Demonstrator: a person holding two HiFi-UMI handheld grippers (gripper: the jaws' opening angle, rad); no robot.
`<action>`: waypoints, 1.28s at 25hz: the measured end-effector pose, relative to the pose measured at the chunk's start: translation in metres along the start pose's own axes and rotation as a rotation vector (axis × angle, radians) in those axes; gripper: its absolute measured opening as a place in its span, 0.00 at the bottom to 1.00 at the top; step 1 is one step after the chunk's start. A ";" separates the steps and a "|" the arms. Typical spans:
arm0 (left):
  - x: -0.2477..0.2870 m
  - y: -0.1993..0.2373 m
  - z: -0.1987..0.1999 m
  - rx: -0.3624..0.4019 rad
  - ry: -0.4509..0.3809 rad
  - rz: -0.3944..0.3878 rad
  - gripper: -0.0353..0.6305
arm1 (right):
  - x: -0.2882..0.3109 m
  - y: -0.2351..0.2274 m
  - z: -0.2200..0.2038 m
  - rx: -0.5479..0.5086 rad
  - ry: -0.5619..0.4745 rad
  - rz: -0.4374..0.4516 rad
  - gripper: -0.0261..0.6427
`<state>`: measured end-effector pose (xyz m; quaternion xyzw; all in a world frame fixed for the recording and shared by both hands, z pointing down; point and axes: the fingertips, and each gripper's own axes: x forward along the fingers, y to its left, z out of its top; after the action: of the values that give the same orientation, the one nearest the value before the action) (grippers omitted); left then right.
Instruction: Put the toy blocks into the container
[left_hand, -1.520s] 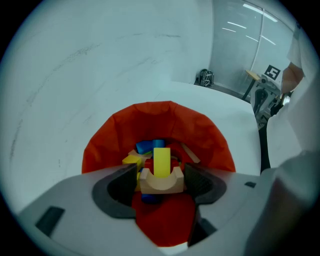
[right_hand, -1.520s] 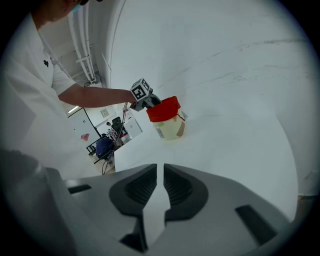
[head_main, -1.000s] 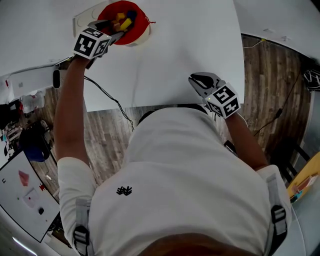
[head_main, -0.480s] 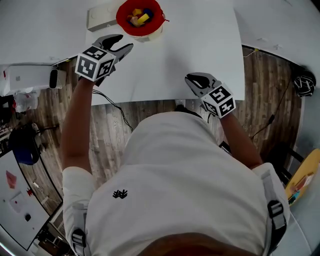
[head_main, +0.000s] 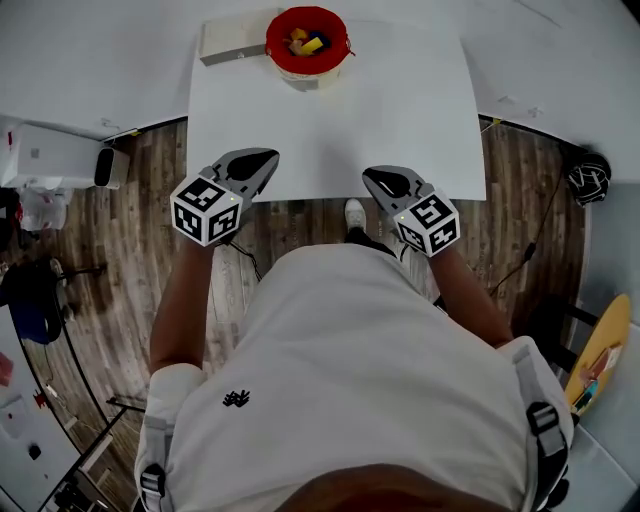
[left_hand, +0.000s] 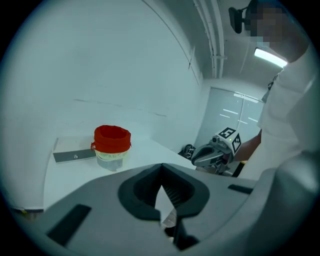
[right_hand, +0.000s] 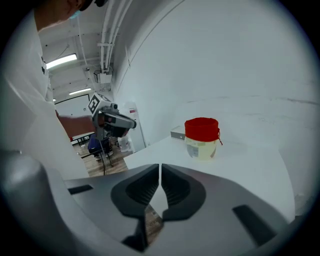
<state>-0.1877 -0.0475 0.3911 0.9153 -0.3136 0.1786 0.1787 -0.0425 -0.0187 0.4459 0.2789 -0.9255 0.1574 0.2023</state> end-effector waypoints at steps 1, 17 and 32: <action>-0.008 -0.008 -0.006 -0.029 -0.027 -0.007 0.06 | -0.002 0.006 0.002 0.003 -0.014 -0.010 0.06; -0.105 -0.066 -0.079 -0.111 -0.078 0.014 0.06 | -0.013 0.110 -0.001 0.034 -0.093 -0.050 0.05; -0.117 -0.075 -0.075 -0.108 -0.102 0.009 0.06 | -0.020 0.136 0.017 -0.038 -0.105 -0.025 0.05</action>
<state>-0.2420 0.1006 0.3893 0.9109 -0.3354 0.1153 0.2107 -0.1104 0.0915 0.3977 0.2947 -0.9340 0.1225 0.1606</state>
